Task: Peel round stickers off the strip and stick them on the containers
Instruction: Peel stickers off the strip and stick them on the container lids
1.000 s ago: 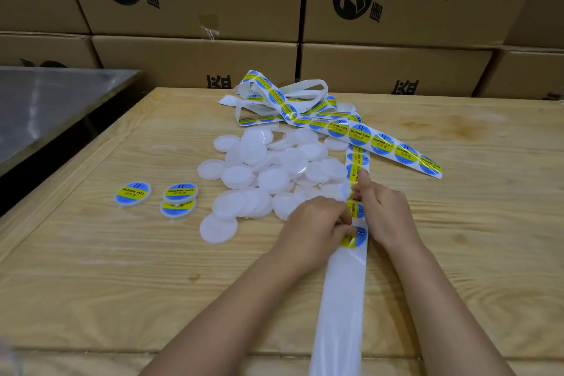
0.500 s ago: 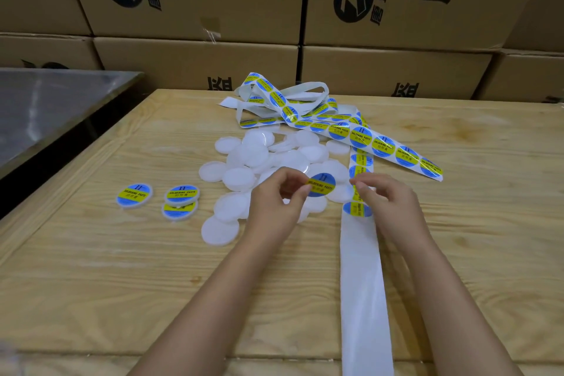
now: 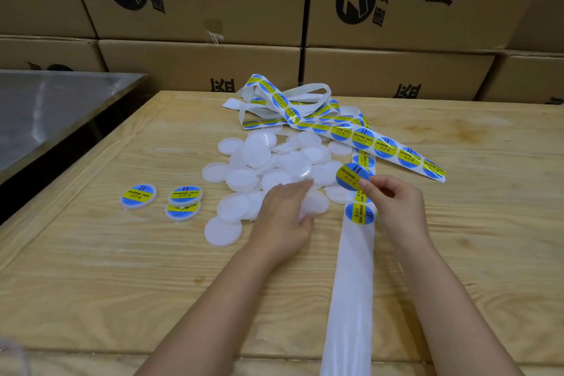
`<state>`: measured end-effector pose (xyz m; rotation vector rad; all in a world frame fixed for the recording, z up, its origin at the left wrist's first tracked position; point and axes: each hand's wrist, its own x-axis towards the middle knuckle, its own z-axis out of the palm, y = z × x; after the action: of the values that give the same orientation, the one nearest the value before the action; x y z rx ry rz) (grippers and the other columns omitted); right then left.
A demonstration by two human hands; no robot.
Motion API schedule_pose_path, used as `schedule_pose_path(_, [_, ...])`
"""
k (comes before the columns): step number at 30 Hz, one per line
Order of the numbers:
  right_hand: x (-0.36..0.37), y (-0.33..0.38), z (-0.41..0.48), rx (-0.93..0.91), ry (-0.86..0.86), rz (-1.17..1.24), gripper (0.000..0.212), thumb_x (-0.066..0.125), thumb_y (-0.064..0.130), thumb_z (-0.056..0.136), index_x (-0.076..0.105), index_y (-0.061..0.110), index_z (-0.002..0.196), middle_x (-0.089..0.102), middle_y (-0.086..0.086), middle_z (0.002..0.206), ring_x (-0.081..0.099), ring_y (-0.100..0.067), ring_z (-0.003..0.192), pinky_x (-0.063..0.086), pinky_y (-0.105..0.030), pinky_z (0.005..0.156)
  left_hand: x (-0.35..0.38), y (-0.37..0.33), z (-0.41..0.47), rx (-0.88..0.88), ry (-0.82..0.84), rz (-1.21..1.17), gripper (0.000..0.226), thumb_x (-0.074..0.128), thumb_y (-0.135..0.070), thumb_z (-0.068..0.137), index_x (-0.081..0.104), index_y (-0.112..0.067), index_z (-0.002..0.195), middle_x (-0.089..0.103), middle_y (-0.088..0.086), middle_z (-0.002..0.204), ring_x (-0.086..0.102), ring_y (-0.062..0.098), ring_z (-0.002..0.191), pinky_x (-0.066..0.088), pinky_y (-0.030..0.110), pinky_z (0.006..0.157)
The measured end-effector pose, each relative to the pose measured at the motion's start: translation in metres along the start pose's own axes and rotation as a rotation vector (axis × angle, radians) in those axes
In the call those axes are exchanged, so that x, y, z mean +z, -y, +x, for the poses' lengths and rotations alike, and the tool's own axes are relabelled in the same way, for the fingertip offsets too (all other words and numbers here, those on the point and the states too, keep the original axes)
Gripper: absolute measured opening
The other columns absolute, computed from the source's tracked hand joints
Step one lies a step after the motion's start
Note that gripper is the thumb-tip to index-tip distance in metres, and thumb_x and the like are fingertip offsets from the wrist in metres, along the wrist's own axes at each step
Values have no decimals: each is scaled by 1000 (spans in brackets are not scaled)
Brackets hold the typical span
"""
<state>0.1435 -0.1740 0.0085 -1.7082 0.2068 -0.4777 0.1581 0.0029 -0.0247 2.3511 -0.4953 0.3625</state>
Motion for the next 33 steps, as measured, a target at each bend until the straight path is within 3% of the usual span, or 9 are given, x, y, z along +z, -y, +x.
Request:
schedule_pose_path(3, [1,-3,1,-9,-4,-33,7,69,14,83,68,11,90,61,2,79,52,-11,71,43,-12,61,4,0,-3,128,32,261,25,58,-24,85,65,-17,108,64,-3,115,50,15,118,1,26,111])
schedule_pose_path(6, [8,-4,-4,-78,103,-110,21,65,7,85,63,22,100,62,5,90,54,-9,78,44,-20,70,2,-1,-1,151,-67,197,16,55,-22,91,68,-15,98,70,-4,99,60,16,102,13,28,111])
schedule_pose_path(9, [14,-3,-10,-134,278,-87,41,63,1,85,54,31,112,64,9,98,58,-5,88,46,-14,75,-5,-10,0,72,-169,-120,13,57,-22,92,68,-16,95,70,-9,90,63,10,89,40,22,91])
schedule_pose_path(13, [21,1,-13,-113,283,40,43,63,-3,84,54,28,113,68,-4,87,63,-7,76,50,-21,77,-13,-22,2,-225,-175,-683,13,60,-13,90,67,-24,88,68,-13,81,63,0,72,54,21,63])
schedule_pose_path(18, [22,5,-13,-25,222,247,45,64,-6,82,53,33,100,68,0,73,60,-4,56,49,-14,58,-22,-22,6,-494,43,-1072,24,46,-11,97,62,-4,115,68,16,101,70,22,77,58,27,63])
schedule_pose_path(23, [25,5,-14,4,213,252,43,64,-4,83,53,34,99,69,-3,75,60,-7,57,50,-16,60,-22,-20,5,-518,86,-1155,23,49,-13,96,62,-5,114,69,15,102,71,22,82,58,26,65])
schedule_pose_path(28, [26,6,-14,11,125,242,29,66,8,84,57,31,101,66,-1,101,62,-13,79,54,-24,68,-21,-15,6,-548,42,-1201,16,51,-14,95,66,-8,98,73,7,83,71,21,74,57,26,60])
schedule_pose_path(31, [18,10,-10,111,162,365,5,64,14,87,68,14,88,70,-2,91,65,-11,79,55,-21,67,-21,-13,7,-567,44,-1192,17,52,-17,95,67,-8,94,73,7,81,71,20,72,58,27,61])
schedule_pose_path(33, [15,10,-10,182,252,317,10,64,15,85,70,8,81,72,-2,81,66,-12,76,57,-21,70,-20,-12,7,-570,60,-1173,18,53,-19,94,67,-8,95,73,7,81,71,20,71,58,27,62])
